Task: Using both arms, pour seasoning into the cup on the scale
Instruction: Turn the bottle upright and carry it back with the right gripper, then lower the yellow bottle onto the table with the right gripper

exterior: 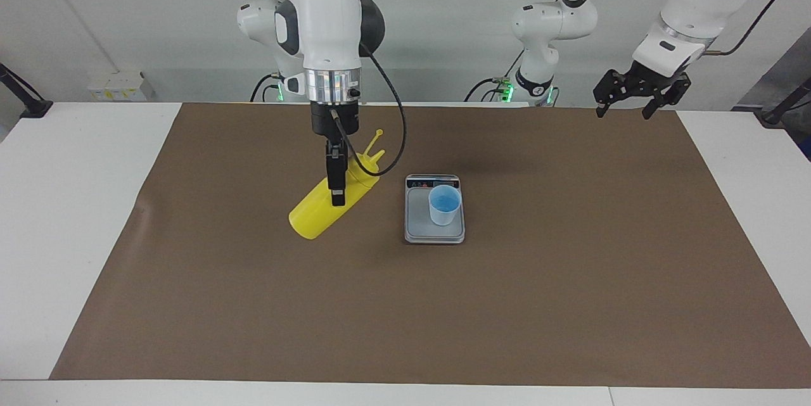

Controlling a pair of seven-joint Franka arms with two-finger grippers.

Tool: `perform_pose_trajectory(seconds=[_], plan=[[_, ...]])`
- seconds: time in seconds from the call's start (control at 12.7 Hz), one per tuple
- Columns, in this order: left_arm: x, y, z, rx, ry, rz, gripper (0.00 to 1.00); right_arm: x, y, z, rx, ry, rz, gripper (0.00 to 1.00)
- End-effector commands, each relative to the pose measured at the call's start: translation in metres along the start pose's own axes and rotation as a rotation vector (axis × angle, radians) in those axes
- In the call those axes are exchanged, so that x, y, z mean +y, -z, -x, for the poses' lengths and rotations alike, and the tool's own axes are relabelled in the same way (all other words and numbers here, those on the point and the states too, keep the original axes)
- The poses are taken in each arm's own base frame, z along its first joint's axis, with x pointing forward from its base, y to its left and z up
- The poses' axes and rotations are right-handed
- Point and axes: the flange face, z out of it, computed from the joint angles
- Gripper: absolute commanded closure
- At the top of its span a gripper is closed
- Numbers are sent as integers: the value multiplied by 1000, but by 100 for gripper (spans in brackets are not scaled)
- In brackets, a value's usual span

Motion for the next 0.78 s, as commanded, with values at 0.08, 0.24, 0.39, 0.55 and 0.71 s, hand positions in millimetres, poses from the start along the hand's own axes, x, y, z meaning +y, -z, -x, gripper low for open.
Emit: perform_pose_trajectory(seconds=[0.08,0.24,0.39,0.55,0.71], plan=[[-1,2,6,3,15,6,0,11,15,-19,-45,153,57,100],[-1,1,6,1,15,6,0,19,11,-28,-43,265,80,100],[-1,1,6,1,15,6,0,19,14,-40,-49,296,82,100],[-1,1,6,1,15,6,0,23,17,-55,-68,349,112,100],[0,1,6,1,14,6,0,28,19,-68,-84,417,147,100]])
